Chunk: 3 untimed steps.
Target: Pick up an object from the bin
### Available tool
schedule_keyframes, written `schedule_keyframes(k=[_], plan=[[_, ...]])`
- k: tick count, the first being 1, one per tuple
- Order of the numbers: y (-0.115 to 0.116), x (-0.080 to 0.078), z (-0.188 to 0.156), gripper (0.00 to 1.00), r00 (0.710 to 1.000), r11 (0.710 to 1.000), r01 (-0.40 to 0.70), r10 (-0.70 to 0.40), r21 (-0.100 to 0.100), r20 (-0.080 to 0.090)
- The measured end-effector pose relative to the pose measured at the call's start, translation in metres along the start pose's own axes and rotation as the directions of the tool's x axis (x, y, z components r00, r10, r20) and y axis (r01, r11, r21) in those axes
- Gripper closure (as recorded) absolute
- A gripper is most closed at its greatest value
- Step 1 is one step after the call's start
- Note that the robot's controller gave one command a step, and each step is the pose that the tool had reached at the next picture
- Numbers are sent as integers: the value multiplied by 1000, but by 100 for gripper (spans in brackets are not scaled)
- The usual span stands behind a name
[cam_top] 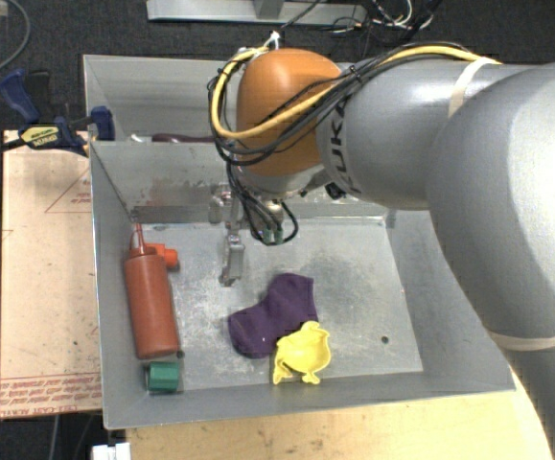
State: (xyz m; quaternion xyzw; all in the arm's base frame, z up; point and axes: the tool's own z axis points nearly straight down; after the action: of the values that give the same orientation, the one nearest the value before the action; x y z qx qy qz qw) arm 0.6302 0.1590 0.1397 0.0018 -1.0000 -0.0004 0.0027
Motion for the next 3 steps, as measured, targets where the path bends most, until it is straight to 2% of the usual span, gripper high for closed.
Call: schedule_keyframes(k=[1, 2, 3], plan=[[-1, -1, -5, 0, 1000, 1000, -2, 2, -1, 6], [-12, 18, 11, 0, 995, 995, 97, -97, -2, 14], [-47, 51, 45, 0, 963, 963, 269, -269, -1, 2]])
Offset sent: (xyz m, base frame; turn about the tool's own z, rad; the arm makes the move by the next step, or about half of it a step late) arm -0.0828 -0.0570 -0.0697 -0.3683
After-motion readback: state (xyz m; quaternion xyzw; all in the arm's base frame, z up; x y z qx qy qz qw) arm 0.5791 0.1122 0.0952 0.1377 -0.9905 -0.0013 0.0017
